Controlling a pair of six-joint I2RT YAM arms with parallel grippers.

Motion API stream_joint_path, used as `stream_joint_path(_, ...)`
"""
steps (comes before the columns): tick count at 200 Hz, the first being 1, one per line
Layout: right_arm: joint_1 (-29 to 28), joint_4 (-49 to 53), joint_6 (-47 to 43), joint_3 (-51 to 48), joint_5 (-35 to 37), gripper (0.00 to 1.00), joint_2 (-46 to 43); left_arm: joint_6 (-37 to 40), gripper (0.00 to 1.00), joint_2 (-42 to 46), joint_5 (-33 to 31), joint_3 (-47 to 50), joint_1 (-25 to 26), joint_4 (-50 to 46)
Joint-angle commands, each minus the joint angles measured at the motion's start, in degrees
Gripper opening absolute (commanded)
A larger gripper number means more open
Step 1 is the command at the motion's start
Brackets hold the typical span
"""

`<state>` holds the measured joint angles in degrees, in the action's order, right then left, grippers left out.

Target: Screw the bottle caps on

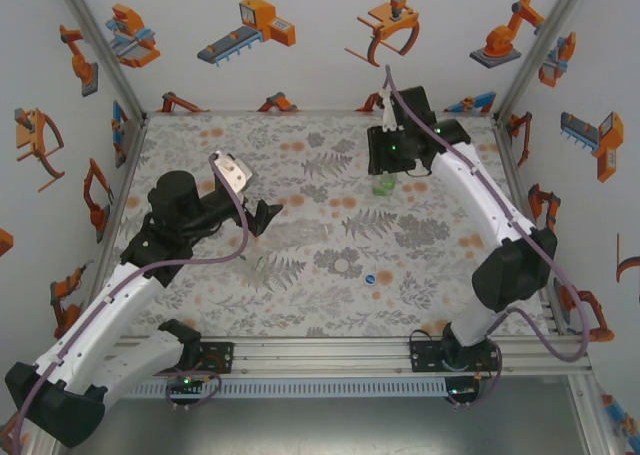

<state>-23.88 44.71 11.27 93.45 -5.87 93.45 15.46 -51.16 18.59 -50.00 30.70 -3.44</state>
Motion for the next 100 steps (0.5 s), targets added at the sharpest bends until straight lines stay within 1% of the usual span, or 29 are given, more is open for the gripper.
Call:
stream_joint_path(1,-2.05,-13.19,0.06,-7.86,-3.85,0.50,-6.54,0.09,0.97,1.05,-2.16,0.34,-0.47,1.60)
stream_joint_path(23,-4.73,-21.90,1.78,-16.10,-6.69,0.54,-11.97,0.19,0.97,1.39,-3.86,0.64,-0.77,2.07)
stream_joint_path(47,-9.41,-28.59,2.84,-22.31,-6.65,0.66,-16.15,0.30,0.97,1.63,-5.68,1.16,-1.14,2.60)
stream_joint_path(73,-15.64,-33.26,1.77,-26.55,-6.23,0.73,-17.57,0.07,0.97,1.68,-7.87,1.48,-1.41,3.13)
stream_joint_path(86,-18.44,-35.69,1.60,-28.51,-5.03,0.75,-17.87,-0.19,0.97,1.73,-9.00,1.72,-1.57,3.48)
stream_joint_path(100,-21.12,-39.76,2.27,-31.19,-3.68,0.85,-18.26,-0.35,0.97,2.00,-10.03,2.18,-1.73,3.99)
